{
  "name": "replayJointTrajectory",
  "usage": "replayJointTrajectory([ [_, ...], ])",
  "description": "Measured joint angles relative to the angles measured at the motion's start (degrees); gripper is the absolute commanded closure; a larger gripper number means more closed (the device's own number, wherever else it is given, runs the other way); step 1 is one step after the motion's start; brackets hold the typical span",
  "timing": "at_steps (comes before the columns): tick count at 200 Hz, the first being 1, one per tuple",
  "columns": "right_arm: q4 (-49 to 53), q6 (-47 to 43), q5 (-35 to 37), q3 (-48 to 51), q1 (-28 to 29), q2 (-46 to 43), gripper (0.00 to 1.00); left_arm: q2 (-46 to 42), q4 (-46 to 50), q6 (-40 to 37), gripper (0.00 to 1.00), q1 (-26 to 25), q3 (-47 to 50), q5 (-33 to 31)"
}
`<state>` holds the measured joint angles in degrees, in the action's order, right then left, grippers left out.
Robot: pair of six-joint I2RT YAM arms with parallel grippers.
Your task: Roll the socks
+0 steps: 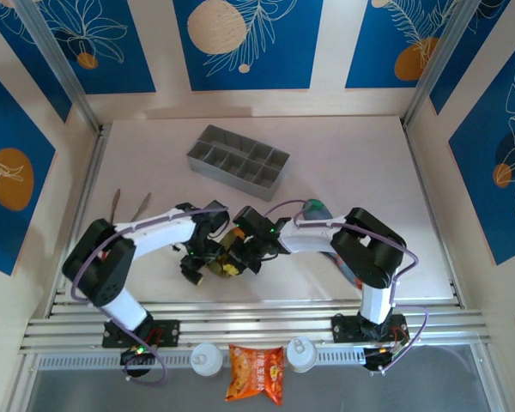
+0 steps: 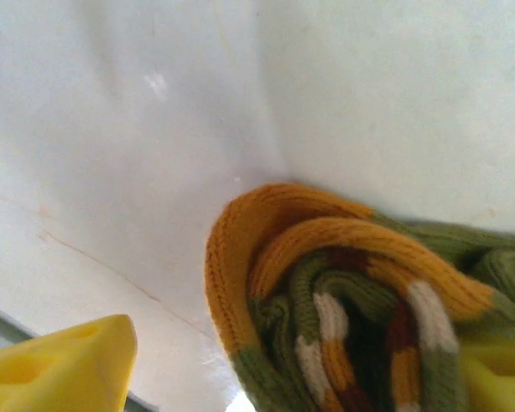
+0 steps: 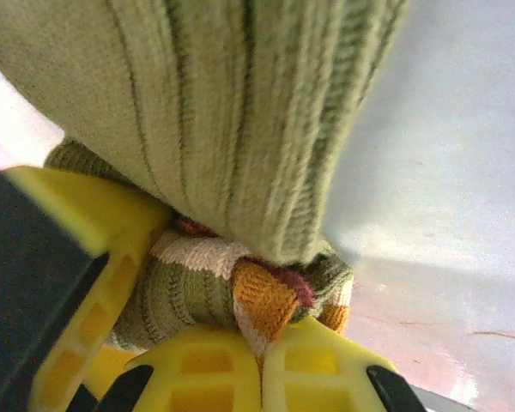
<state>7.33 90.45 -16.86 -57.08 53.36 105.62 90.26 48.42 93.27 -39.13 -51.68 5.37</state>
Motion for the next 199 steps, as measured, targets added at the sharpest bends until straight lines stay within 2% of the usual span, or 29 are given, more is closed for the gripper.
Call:
replayJointTrajectory([
  [38, -1.2, 0.6, -5.5, 0.0, -1.7, 1.8, 1.00, -15.7, -7.7, -1.5, 0.10, 0.3, 6.9, -4.4],
  [55, -2.1, 0.8, -6.8, 0.3, -2.3, 2.1, 1.00, -24.3, -14.6, -2.1, 0.16, 0.4, 12.9, -5.3],
  [69, -2.8, 0.8, -7.1, 0.7, -2.6, 2.1, 1.00, -28.1, -19.0, -2.5, 0.21, 0.4, 17.2, -5.5],
  [148, -4.5, 1.2, -9.0, 0.9, -3.9, 2.6, 1.00, -32.3, -28.1, -2.8, 0.47, -1.8, 23.2, -5.9],
  [181, -4.5, 1.2, -9.0, 1.0, -4.0, 2.6, 1.00, -32.3, -29.1, -0.7, 0.63, -3.9, 24.7, -6.6],
  [199, -4.5, 1.2, -9.1, 1.0, -4.0, 2.6, 1.00, -31.4, -29.2, 0.3, 0.64, -4.7, 25.0, -7.1],
])
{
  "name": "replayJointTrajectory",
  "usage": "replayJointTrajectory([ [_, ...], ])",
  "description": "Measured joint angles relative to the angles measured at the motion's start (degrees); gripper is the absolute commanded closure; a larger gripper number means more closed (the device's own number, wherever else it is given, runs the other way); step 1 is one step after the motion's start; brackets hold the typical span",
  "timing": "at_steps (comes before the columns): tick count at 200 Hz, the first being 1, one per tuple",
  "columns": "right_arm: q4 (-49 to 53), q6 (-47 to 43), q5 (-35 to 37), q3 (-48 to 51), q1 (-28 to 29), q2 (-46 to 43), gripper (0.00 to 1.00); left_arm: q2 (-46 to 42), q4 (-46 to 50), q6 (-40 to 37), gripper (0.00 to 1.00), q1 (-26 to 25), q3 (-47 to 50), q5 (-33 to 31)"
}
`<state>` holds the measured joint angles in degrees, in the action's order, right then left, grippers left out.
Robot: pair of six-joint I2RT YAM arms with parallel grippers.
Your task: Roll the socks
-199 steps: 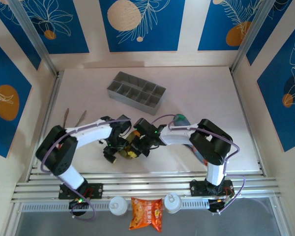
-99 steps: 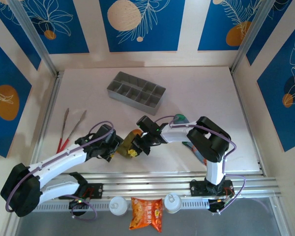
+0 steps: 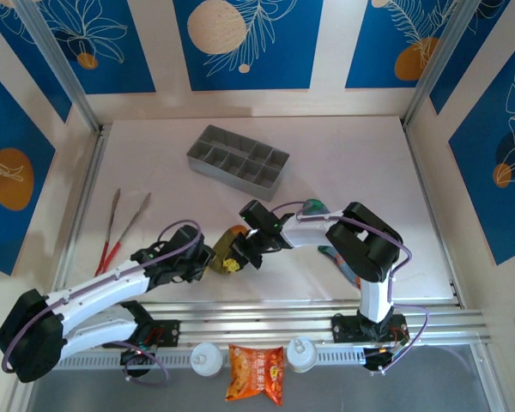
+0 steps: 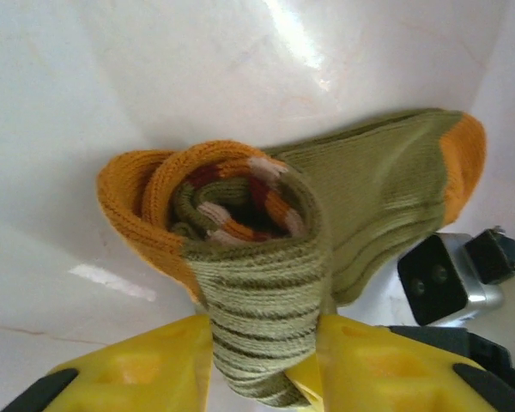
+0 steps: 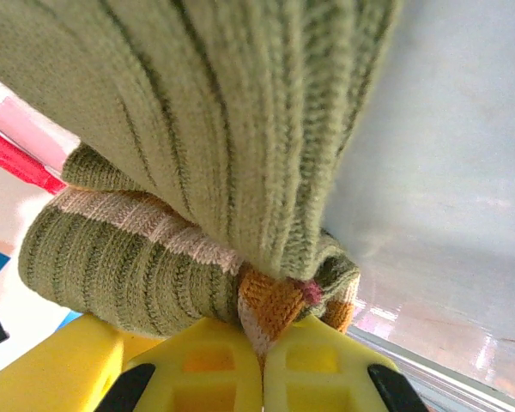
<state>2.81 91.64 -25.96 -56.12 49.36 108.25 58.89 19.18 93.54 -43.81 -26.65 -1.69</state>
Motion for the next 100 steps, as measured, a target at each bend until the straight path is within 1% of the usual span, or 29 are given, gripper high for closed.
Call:
replayJointTrajectory([
  [22, 0.0, 0.0, 0.0, 0.0, 0.0, 0.1, 1.00, 2.4, -1.1, 0.9, 0.58, -0.3, 0.1, -0.4],
  [49, 0.0, 0.0, -0.2, 0.0, -0.2, 0.2, 1.00, 7.4, -4.8, 1.2, 0.52, -0.3, 0.0, -0.7],
  [78, 0.0, 0.0, -0.7, 0.0, -0.4, 0.3, 1.00, 13.0, -8.1, 1.1, 0.52, -0.5, -1.0, -0.8],
  [93, 0.0, -0.2, -1.0, 0.0, -0.6, 0.3, 1.00, 14.7, -7.2, 1.1, 0.56, -0.8, -1.9, -0.9],
  [100, 0.1, -0.5, -1.1, 0.0, -0.7, 0.3, 1.00, 15.3, -6.7, 1.1, 0.59, -1.0, -2.3, -1.0],
])
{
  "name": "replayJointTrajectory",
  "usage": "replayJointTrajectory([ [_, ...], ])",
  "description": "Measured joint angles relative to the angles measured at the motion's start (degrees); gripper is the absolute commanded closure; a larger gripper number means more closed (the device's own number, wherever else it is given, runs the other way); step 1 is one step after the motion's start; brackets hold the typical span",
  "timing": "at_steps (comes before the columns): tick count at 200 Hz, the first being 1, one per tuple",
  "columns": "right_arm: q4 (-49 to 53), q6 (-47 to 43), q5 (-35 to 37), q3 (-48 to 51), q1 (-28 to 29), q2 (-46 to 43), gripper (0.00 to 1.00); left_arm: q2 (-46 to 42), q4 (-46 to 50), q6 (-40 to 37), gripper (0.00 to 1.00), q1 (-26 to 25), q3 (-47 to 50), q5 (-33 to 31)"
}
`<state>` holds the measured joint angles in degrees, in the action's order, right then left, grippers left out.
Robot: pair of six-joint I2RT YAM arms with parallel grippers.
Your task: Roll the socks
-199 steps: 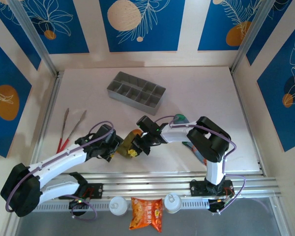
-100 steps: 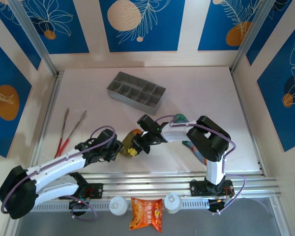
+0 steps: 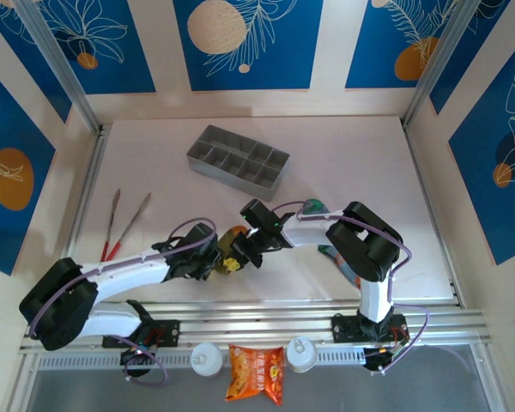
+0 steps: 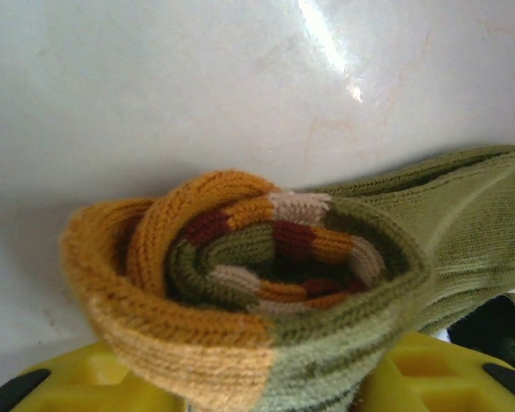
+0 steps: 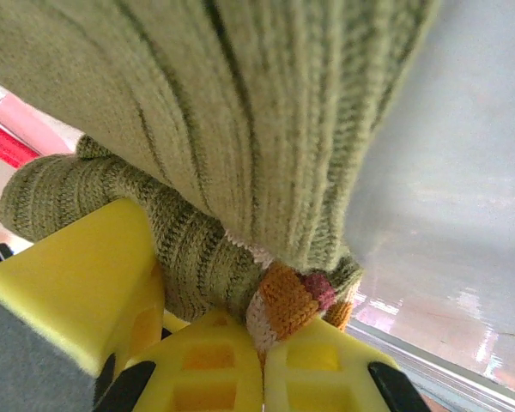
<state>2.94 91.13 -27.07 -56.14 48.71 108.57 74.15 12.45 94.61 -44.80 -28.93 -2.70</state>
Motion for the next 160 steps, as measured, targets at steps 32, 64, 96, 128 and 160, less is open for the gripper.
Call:
replayJointTrajectory([
  [32, 2.0, -2.2, -0.4, -1.0, -0.2, 0.4, 1.00, 3.1, 3.5, 0.4, 0.83, -0.7, -3.1, -0.4],
  [64, 10.7, -9.3, -0.2, -6.2, -1.5, 2.1, 0.84, 5.3, 3.3, 0.0, 1.00, -0.7, -4.5, -0.3],
  [96, 21.7, -19.8, -1.4, -14.3, -1.9, 6.4, 0.83, 2.2, 1.9, 4.0, 1.00, -0.6, -1.8, 0.0],
  [128, 31.6, -31.6, -3.7, -25.2, -0.9, 13.1, 0.73, -6.0, 4.4, 11.8, 1.00, -0.4, 2.2, -1.0],
  [160, 34.9, -39.1, -1.2, -29.7, -0.2, 14.8, 0.64, -7.0, 8.5, 15.7, 1.00, -0.5, 1.9, -1.4],
])
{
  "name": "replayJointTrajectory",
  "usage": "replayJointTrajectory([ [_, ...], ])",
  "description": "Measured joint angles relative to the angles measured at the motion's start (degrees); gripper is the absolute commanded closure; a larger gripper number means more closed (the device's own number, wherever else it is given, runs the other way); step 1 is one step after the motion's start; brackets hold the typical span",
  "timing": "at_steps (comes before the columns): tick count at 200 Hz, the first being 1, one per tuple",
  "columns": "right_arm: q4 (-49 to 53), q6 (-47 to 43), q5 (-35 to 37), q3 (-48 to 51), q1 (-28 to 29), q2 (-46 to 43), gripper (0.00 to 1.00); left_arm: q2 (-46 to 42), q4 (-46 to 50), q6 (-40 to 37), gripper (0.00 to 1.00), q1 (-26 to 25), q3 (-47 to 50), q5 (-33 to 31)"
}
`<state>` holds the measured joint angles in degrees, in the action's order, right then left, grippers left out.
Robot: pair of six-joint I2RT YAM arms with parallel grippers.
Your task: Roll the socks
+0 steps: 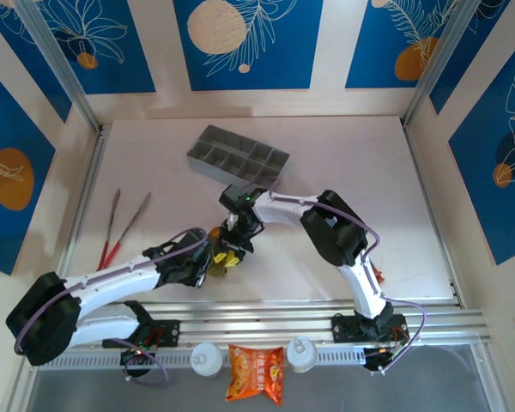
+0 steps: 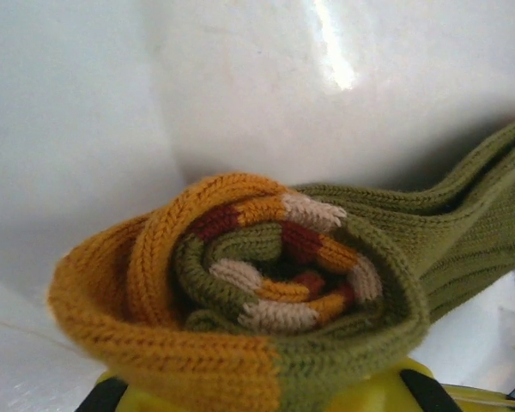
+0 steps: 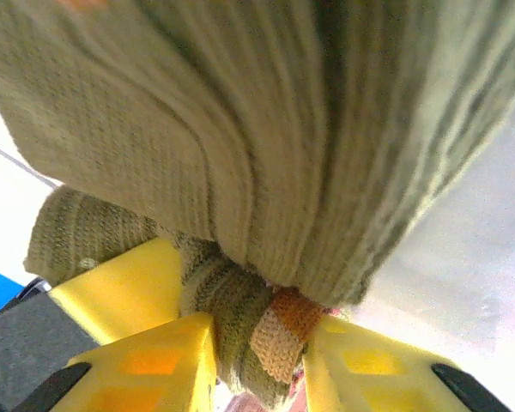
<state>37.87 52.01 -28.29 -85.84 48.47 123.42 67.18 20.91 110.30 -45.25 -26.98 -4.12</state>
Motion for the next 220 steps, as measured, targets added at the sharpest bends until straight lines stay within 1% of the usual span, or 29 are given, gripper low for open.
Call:
replayJointTrajectory([
  [18, -1.7, -1.6, 2.6, 1.7, -1.1, -1.6, 0.61, 4.4, 3.3, 0.0, 1.00, -0.1, -4.2, 0.8],
  [39, -4.9, -0.3, 4.6, 8.3, -2.7, -8.1, 0.60, 11.3, 7.3, -0.7, 1.00, -0.3, -10.5, 2.2],
  [62, -13.1, 6.1, 5.0, 19.5, -3.0, -18.0, 0.59, 17.6, 11.5, -1.9, 1.00, -0.4, -16.6, 3.3],
  [87, -24.3, 16.0, 5.8, 30.6, -0.5, -24.3, 0.58, 22.4, 16.0, -3.3, 1.00, -0.4, -21.5, 3.9],
  [100, -29.5, 20.7, 6.4, 34.7, 0.5, -25.4, 0.58, 24.4, 18.6, -4.1, 1.00, -0.4, -23.7, 4.0],
  [122, -38.2, 28.9, 8.1, 40.0, 1.1, -26.0, 0.57, 27.8, 22.9, -3.0, 1.00, -0.4, -27.5, 4.1],
  [164, -51.2, 39.3, 10.3, 44.5, 1.6, -26.1, 0.57, 31.8, 27.7, -2.8, 1.00, -0.4, -31.9, 4.1],
  [185, -54.6, 42.7, 11.4, 45.8, 2.7, -26.1, 0.57, 33.4, 29.6, -3.1, 1.00, -0.4, -33.7, 4.1],
  [220, -55.4, 45.5, 12.9, 46.2, 3.8, -26.1, 0.57, 36.1, 32.3, -4.4, 1.00, -0.3, -36.6, 4.1],
])
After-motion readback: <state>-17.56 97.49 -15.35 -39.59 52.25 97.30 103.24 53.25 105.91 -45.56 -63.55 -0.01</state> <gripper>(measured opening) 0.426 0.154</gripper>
